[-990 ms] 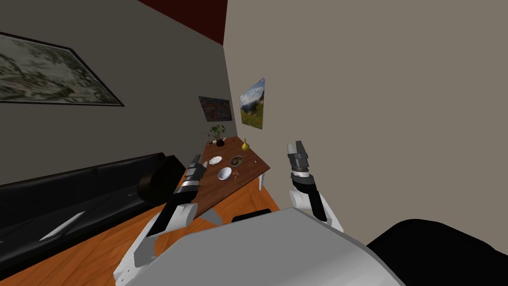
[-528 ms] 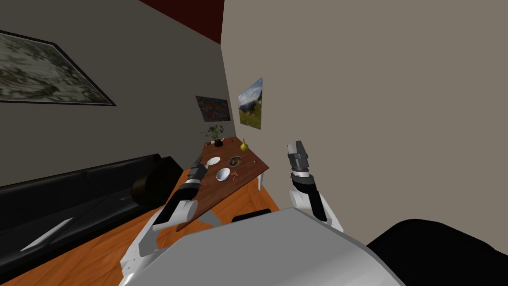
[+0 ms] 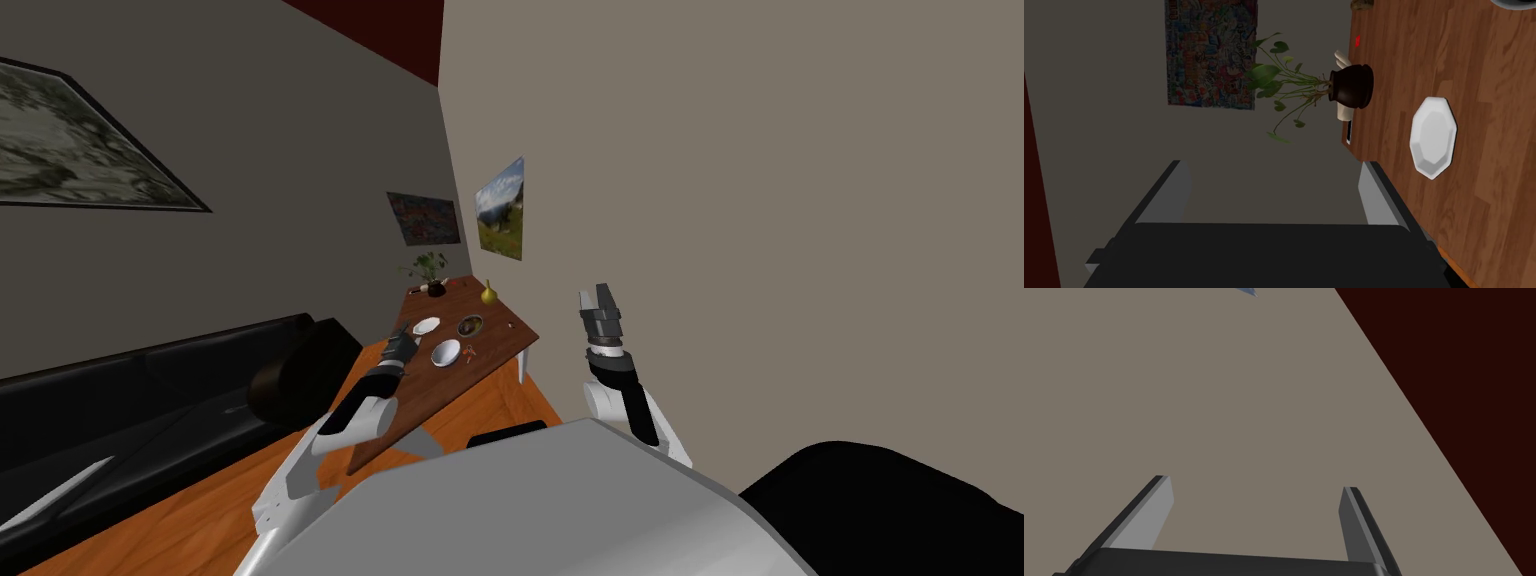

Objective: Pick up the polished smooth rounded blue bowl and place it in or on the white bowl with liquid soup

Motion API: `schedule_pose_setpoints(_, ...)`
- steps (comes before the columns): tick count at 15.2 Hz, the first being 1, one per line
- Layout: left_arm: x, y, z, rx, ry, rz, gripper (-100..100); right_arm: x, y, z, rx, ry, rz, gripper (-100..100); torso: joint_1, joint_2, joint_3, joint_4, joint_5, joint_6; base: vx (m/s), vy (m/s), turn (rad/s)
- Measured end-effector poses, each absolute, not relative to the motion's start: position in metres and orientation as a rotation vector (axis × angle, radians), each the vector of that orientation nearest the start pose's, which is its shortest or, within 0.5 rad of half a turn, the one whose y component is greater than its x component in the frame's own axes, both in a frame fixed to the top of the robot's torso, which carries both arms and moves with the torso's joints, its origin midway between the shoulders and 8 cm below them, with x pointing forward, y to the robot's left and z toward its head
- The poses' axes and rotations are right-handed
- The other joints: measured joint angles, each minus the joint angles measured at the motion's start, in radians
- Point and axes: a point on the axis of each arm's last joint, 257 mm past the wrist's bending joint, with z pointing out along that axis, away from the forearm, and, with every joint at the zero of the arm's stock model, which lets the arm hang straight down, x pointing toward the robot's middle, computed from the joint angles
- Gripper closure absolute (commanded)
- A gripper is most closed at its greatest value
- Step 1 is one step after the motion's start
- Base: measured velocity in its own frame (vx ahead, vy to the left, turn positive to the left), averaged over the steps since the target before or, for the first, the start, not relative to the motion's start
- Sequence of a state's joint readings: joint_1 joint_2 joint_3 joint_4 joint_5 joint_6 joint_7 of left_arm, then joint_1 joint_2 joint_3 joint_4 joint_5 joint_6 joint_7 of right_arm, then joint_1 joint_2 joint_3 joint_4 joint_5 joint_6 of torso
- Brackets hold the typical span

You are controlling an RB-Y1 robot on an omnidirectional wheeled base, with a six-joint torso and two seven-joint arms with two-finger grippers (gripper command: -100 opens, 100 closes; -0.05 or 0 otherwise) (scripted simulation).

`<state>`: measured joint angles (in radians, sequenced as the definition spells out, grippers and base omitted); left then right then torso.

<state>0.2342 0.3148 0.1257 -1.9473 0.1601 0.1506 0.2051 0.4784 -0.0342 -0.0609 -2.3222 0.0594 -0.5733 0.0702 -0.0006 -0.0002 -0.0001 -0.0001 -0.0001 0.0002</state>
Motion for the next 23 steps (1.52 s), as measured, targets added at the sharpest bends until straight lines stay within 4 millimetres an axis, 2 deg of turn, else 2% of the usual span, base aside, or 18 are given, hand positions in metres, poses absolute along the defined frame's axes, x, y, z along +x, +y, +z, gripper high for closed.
schedule_pose_setpoints(7, 0.489, 0.392, -0.204, -1.439, 1.136, -1.101, -100, 0.322, -0.278, 0.063, 0.453, 0.593, 1.177, 0, 0.000, 0.000, 0.000, 0.000, 0.000, 0.000, -0.001, -0.010, -0.048)
schedule_pose_setpoints(19, 0.488, 0.424, -0.273, -1.753, 1.151, -0.978, -100, 0.322, -0.278, 0.063, 0.453, 0.593, 1.177, 0, 0.000, 0.000, 0.000, 0.000, 0.000, 0.000, -0.002, -0.011, -0.052)
schedule_pose_setpoints(23, 0.482, 0.434, -0.298, -1.867, 1.141, -0.931, -100, 0.322, -0.278, 0.063, 0.453, 0.593, 1.177, 0, 0.000, 0.000, 0.000, 0.000, 0.000, 0.000, 0.000, -0.013, -0.044)
